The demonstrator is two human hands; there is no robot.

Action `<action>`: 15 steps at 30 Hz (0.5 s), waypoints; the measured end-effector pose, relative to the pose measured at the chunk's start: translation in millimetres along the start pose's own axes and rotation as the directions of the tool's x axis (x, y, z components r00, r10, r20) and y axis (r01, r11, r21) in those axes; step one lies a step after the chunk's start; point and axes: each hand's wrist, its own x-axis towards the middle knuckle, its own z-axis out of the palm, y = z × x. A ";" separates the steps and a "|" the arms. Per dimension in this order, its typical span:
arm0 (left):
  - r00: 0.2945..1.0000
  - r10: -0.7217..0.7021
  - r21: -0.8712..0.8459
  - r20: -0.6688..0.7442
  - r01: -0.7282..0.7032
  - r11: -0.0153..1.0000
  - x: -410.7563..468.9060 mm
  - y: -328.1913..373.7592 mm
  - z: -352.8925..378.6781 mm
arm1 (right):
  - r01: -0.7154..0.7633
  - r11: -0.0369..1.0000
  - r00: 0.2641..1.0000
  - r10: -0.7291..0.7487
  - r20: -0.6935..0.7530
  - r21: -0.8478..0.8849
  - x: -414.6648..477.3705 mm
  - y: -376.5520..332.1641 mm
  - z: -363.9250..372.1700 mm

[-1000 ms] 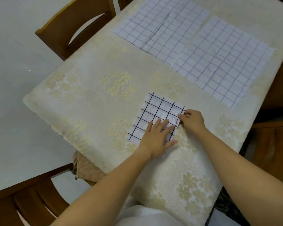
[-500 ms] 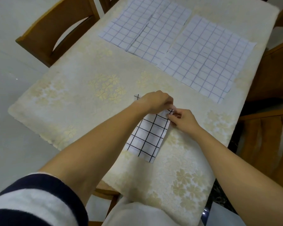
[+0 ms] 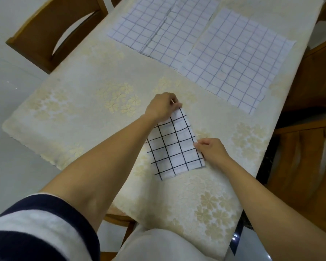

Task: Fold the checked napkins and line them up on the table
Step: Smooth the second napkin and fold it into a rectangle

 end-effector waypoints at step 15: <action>0.937 -0.187 -0.175 -0.294 0.139 0.975 -68.4 -48.2 39.6 | -0.008 0.958 0.844 -0.148 -0.515 -0.288 16.5 25.7 -34.9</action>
